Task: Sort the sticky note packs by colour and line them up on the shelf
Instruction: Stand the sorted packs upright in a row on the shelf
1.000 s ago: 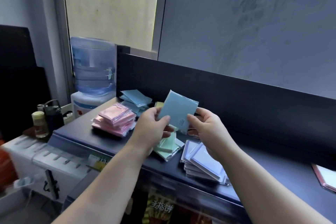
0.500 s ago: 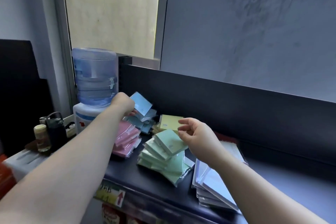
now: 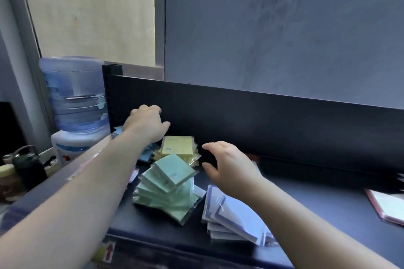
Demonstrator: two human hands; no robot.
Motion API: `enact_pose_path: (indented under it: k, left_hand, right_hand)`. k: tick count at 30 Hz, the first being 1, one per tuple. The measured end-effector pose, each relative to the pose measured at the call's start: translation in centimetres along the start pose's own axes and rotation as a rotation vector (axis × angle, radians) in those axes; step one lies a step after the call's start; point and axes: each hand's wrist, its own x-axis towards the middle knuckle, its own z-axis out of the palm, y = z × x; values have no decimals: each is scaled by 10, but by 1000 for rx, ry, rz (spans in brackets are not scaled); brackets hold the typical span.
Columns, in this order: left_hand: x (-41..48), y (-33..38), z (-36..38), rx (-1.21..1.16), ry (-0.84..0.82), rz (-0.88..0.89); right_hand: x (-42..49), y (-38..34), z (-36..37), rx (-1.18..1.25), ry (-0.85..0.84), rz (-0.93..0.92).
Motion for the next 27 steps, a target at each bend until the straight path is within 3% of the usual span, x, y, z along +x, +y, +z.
enact_pose_path:
  k: [6,14,20,27]
  left_hand:
    - [-69,86,14,-144,22,328]
    - [-150,203,59,-150,-37,678]
    - [-199,300,90,-145,-128,810]
    - [-232,405,130,-109,-250,821]
  right_hand:
    - [-40,46,-29,-114,42,89]
    - [-127,133,-81,-213,100,283]
    - [-203,212,-127,-240,86,424]
    - [-267,296,-176,-243,95,519]
